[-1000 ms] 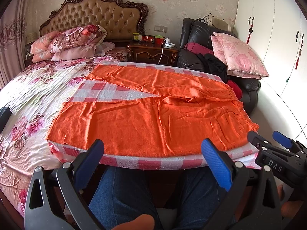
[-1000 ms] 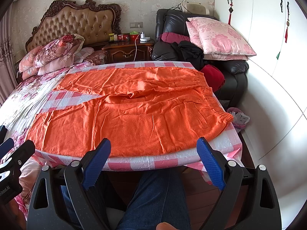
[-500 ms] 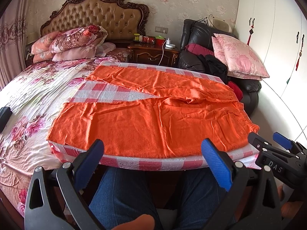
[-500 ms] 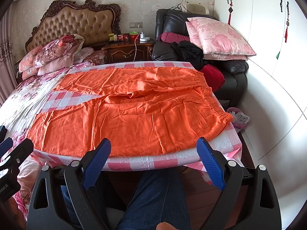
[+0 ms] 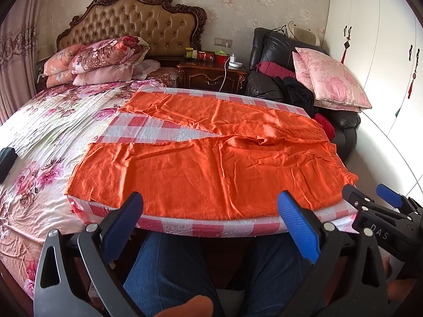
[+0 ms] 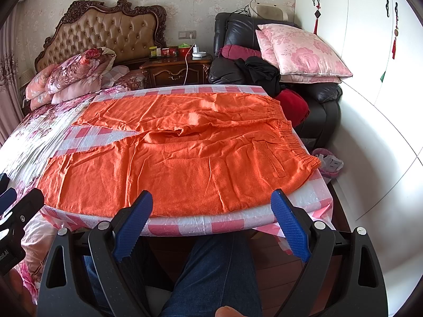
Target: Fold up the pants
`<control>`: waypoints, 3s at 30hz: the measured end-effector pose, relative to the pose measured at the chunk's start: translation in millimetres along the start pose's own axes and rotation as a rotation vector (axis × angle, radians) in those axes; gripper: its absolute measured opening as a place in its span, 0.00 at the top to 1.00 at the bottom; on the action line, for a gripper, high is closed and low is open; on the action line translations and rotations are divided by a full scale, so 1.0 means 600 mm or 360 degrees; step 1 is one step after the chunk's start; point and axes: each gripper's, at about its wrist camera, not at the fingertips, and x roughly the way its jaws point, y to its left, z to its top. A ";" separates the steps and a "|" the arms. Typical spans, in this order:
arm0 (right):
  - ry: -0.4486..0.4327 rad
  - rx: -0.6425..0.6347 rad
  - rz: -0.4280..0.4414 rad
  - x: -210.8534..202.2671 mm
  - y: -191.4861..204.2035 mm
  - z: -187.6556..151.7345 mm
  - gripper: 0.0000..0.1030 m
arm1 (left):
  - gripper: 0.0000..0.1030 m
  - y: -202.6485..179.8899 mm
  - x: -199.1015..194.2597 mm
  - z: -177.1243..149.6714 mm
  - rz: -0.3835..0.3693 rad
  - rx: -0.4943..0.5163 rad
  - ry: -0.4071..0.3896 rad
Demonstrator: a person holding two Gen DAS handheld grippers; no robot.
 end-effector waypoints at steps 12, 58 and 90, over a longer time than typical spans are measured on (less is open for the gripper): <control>-0.0003 0.0004 0.0000 0.000 -0.006 0.002 0.15 | 0.01 0.000 0.000 -0.001 0.0000 -0.0001 -0.0001; 0.0287 0.0024 0.0121 0.233 -0.151 0.151 0.15 | 0.02 0.049 0.115 0.065 -0.0190 0.0015 -0.0023; 0.0798 -0.0539 0.0196 0.799 -0.180 0.450 0.97 | 0.29 0.376 0.390 0.263 -0.0210 -0.0477 0.0268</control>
